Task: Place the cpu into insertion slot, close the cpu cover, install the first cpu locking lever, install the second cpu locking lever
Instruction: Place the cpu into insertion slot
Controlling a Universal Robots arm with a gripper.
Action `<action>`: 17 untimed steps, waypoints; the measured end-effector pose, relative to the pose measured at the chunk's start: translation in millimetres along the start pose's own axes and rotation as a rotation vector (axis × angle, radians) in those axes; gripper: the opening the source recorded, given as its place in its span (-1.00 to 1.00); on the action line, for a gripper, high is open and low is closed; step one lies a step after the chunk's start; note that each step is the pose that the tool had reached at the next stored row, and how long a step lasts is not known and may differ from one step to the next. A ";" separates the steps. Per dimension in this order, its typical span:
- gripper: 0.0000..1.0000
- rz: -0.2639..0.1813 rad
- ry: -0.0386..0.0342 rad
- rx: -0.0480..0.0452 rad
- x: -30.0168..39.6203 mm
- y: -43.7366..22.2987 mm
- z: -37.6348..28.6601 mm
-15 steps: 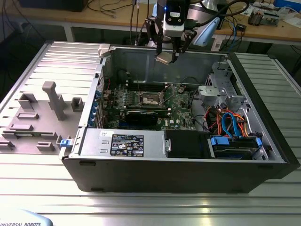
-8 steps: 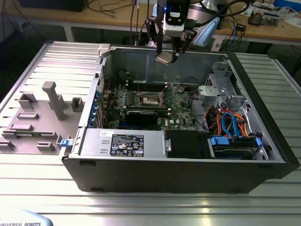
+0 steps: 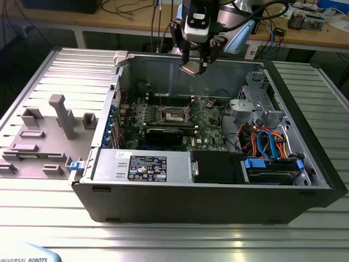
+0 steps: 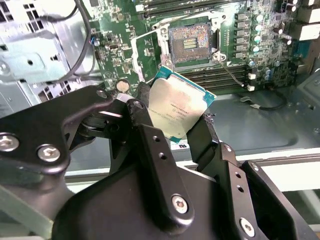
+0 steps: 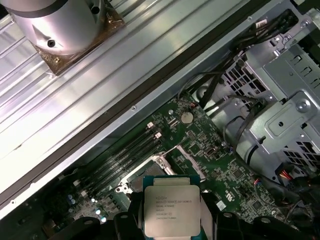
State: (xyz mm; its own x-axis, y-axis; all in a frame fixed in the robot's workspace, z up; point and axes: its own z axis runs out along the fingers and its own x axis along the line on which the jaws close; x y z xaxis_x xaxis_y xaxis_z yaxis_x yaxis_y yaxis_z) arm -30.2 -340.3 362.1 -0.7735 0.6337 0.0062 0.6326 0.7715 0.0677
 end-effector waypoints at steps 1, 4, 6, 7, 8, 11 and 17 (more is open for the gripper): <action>0.08 0.014 -0.0020 0.0013 0.0 0.0 0.1; 0.08 0.050 -0.0075 0.0046 0.0 0.0 0.4; 0.08 0.063 -0.0090 0.0056 0.0 -0.1 0.4; 0.08 0.064 -0.0091 0.0056 0.1 -0.1 0.4; 0.08 0.065 -0.0092 0.0055 0.1 -0.1 0.4; 0.08 0.067 -0.0094 0.0056 0.2 -0.1 0.5; 0.08 0.067 -0.0095 0.0057 0.3 -0.2 0.5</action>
State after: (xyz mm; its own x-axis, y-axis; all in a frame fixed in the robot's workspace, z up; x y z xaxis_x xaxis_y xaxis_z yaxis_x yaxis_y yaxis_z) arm -30.6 -340.2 361.7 -0.7291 0.6844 0.0011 0.6831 0.7277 0.0618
